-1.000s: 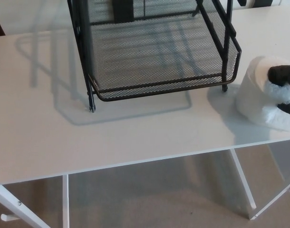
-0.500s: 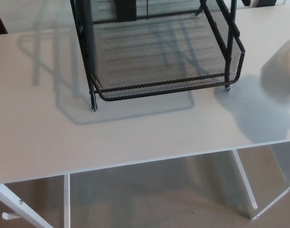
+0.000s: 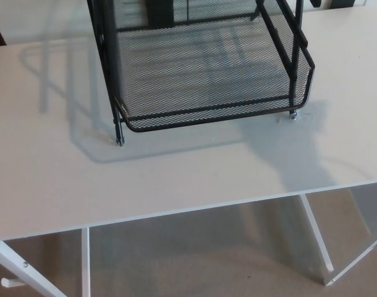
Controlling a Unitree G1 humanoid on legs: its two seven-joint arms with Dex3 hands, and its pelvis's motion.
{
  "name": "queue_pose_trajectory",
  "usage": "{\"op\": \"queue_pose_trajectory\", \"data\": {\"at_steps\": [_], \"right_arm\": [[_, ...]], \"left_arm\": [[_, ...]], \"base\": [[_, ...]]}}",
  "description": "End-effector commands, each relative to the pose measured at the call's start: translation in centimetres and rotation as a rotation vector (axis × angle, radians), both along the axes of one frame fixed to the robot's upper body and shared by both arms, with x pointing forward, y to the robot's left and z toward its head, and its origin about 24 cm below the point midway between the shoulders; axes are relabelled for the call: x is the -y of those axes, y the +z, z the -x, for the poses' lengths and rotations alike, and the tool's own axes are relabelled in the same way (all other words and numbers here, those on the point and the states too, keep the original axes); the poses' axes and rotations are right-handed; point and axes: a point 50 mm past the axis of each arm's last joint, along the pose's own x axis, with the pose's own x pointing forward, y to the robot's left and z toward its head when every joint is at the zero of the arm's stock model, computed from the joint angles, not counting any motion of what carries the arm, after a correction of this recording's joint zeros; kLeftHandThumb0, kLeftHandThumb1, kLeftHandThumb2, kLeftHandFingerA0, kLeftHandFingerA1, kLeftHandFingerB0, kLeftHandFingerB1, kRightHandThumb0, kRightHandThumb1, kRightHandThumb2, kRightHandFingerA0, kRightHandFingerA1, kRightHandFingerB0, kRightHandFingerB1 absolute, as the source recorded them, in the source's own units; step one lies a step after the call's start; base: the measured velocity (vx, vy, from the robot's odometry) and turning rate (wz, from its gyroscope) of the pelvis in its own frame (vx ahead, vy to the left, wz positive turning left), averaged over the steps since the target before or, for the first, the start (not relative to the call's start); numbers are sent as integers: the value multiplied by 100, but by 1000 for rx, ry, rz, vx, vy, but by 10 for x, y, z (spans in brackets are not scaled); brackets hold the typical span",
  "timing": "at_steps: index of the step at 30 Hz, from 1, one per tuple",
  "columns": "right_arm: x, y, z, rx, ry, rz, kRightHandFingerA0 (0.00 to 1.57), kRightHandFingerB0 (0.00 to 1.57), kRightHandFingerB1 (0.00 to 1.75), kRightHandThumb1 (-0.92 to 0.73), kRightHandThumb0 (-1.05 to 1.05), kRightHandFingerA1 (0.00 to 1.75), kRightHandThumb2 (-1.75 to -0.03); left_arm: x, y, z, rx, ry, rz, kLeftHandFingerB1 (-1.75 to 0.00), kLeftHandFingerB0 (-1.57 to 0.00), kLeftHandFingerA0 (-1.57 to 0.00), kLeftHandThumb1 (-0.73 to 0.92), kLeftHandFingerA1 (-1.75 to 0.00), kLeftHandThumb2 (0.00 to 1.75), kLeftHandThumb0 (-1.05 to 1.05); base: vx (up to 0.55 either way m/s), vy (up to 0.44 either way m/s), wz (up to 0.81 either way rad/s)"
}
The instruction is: The robot walks towards a desk on which a file tray is kept in the middle and a toilet paper roll is kept on its right. The robot uses its right hand to hook on finger in the gap of the roll and grabs it, lifts it and places it on the tray.
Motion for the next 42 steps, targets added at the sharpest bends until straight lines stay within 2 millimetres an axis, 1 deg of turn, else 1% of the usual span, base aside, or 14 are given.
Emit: {"op": "queue_pose_trajectory", "data": {"at_steps": [1,9,18,19,21,22,23,24,25,28,29,30,36,42], "right_arm": [[-26,7,-8,-135,106,-18,86,84,115,-69,-20,151,-79],[-107,-6,-39,-279,275,169,74,74,121,-67,-27,167,-59],[-144,-36,-55,-435,306,320,79,79,120,-65,-24,168,-59],[-151,-40,-58,-468,301,339,108,81,115,-48,-36,134,-87],[-159,-43,-60,-479,286,367,109,79,87,-42,-35,133,-84],[-162,-44,-60,-457,293,390,77,70,120,-61,-32,175,-56],[-167,-46,-61,-471,286,406,109,79,118,-47,-40,137,-85],[-170,-47,-62,-482,280,414,108,85,122,-47,-42,136,-86],[-176,-49,-62,-488,298,422,75,66,161,-66,-26,175,-62],[-176,-51,-62,-489,303,435,74,65,163,-68,-27,175,-61],[-179,-55,-61,-468,311,507,75,68,153,-64,-30,175,-61],[-180,-57,-60,-466,321,516,77,79,107,-64,-34,175,-57],[-182,-61,-58,-512,348,496,79,85,68,-62,-33,164,-60],[-177,-47,-60,-630,304,431,66,22,36,-66,-33,129,-61]], "left_arm": [[0,-2,3,-23,15,-7,-62,0,-16,62,-68,127,-56],[2,-4,7,-24,0,-12,-62,0,-17,62,-68,127,-55],[3,-4,2,-19,7,-3,-62,-1,-16,62,-68,127,-57],[2,-3,2,-19,5,-5,-62,-2,-16,62,-68,127,-57],[2,-3,1,-20,-1,-10,-62,-1,-16,62,-67,127,-57],[2,-3,1,-22,-1,-12,-62,-1,-17,60,-68,126,-57],[2,-3,2,-15,13,-5,-62,0,-16,60,-68,126,-57],[3,-4,1,-16,15,-7,-62,-1,-16,59,-67,125,-56],[3,-4,2,-26,-5,-11,-61,0,-15,60,-66,126,-55],[3,-4,1,-27,-6,-11,-61,-1,-17,59,-67,125,-54],[3,-4,1,-24,1,-9,-61,-1,-18,59,-67,125,-54],[3,-4,1,-23,5,-5,-61,0,-16,59,-68,125,-56],[3,-4,2,-25,-13,-4,-62,0,-17,61,-68,127,-57],[3,-4,2,-31,-14,-9,-63,-5,-20,57,-69,124,-55]], "base": [[0,0,0],[0,0,0],[0,0,0],[0,0,0],[0,0,0],[0,0,0],[0,0,0],[0,0,0],[0,0,0],[0,0,0],[0,0,0],[0,0,0],[0,0,0],[0,0,0]]}}
